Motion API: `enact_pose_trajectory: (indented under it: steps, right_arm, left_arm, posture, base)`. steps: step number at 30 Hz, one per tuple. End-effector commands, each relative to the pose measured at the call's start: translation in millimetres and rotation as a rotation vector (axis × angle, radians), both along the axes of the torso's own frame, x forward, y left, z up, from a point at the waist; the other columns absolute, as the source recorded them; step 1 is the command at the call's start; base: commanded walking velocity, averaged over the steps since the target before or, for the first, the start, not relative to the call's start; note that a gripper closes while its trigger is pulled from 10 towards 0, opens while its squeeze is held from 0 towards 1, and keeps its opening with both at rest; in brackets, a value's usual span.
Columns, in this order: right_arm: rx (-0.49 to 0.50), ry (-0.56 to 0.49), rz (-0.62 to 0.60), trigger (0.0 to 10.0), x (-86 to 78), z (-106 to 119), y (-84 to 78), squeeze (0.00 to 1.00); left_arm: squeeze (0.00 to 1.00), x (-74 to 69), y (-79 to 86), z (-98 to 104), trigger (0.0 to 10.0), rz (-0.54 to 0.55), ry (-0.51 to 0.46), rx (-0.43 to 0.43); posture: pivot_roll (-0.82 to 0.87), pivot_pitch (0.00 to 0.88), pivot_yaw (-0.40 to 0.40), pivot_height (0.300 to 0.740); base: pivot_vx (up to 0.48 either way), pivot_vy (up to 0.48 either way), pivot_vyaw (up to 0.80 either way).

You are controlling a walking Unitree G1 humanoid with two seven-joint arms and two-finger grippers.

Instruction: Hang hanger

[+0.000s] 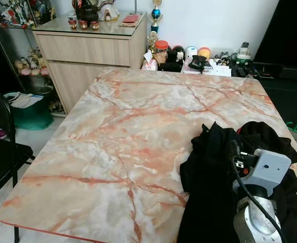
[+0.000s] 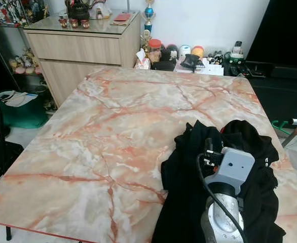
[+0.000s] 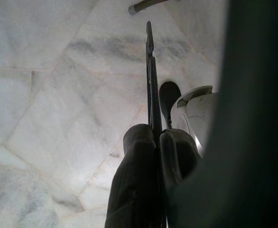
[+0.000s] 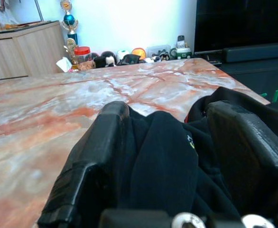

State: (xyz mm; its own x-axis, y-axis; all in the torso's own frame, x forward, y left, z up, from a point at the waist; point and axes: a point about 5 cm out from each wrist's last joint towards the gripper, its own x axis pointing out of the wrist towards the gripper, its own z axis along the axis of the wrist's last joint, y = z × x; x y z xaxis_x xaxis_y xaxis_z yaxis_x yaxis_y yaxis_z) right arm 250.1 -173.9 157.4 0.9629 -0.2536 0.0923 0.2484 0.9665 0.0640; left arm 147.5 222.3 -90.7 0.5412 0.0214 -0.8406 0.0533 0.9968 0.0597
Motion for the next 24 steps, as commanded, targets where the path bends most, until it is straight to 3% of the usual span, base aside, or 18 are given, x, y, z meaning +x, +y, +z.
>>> enact_pose_trajectory:
  steps: [1, 24]
  right_arm:
    - [0.003, 0.004, -0.008, 10.0, 1.1, -1.7, -2.2, 0.00]
    - [-0.006, -0.006, -0.010, 10.0, 4.4, 1.3, -5.1, 0.00]
  left_arm:
    - [0.00, -4.8, 2.0, -1.3, 10.0, 0.003, 0.007, 0.002]
    - [0.00, -4.7, -0.3, -1.7, 10.0, 0.000, 0.005, -0.004]
  posture:
    - [0.06, 0.076, -0.007, 0.740]
    - [0.05, 0.078, -0.010, 0.740]
  base:
    - [-0.266, 0.000, 0.00]
    - [-0.272, 0.000, 0.00]
